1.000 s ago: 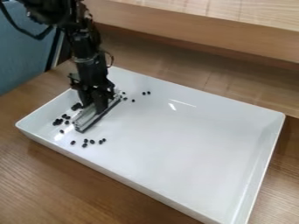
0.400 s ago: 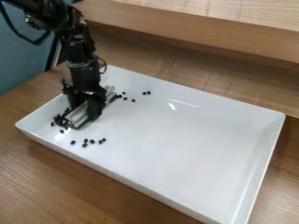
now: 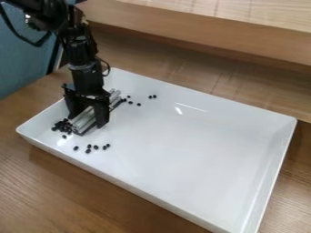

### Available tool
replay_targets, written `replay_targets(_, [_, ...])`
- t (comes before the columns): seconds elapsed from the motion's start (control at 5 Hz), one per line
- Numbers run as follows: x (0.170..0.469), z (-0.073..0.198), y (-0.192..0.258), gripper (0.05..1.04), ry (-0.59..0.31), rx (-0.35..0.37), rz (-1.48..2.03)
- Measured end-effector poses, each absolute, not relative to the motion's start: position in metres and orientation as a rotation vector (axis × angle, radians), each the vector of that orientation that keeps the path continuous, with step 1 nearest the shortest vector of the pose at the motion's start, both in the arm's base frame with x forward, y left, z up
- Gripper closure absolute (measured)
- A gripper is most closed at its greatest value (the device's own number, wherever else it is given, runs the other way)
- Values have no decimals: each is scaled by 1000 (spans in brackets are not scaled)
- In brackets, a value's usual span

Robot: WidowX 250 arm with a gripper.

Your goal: Sweep into pile

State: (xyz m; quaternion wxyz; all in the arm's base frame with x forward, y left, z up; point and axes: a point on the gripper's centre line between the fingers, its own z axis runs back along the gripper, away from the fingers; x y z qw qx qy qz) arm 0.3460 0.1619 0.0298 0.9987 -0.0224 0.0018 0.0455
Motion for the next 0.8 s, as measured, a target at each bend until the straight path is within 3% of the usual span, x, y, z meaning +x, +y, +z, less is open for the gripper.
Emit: replay_targets(0.8, [352, 100, 146, 82, -131, -54, 50])
